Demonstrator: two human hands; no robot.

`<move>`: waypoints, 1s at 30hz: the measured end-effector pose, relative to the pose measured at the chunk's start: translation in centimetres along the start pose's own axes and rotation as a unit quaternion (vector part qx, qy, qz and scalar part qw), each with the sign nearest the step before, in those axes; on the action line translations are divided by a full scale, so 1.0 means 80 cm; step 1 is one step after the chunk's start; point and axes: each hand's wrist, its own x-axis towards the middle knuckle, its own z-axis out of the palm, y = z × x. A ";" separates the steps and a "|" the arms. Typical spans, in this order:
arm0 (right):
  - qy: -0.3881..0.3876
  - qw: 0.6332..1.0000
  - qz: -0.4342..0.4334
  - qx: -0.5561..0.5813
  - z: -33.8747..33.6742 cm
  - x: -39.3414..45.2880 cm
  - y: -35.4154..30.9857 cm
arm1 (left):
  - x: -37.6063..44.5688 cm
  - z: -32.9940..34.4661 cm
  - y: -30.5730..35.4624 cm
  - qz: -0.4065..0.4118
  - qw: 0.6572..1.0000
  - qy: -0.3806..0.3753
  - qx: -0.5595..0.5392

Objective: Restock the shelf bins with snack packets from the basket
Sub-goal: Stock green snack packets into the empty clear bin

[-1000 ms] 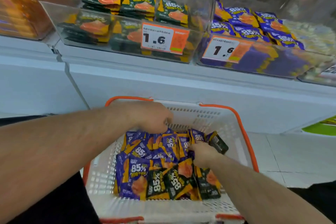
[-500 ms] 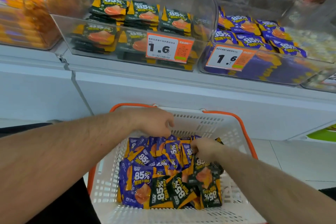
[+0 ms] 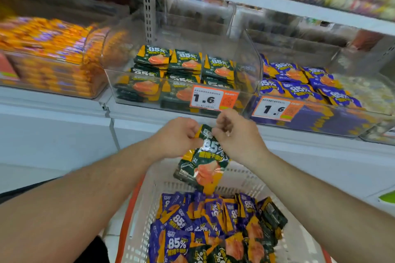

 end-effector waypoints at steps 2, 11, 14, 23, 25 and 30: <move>0.145 0.988 -0.034 0.030 -0.008 -0.006 -0.012 | -0.005 -0.031 0.005 0.013 0.997 0.048 -0.063; 0.077 0.967 0.005 0.242 -0.005 0.019 -0.066 | -0.017 -0.081 0.021 0.064 0.959 0.225 -0.162; 0.127 0.966 -0.004 0.224 -0.020 0.064 -0.092 | -0.022 -0.106 0.024 0.079 0.925 0.370 -0.025; 0.001 0.972 0.163 0.169 0.031 0.231 -0.134 | -0.012 -0.131 -0.016 0.068 0.878 0.387 0.273; -0.054 0.977 0.166 0.125 0.053 0.241 -0.138 | -0.013 -0.132 -0.018 0.064 0.877 0.389 0.275; -0.200 0.977 0.068 -0.010 0.073 0.238 -0.156 | -0.017 -0.138 -0.021 0.065 0.882 0.390 0.255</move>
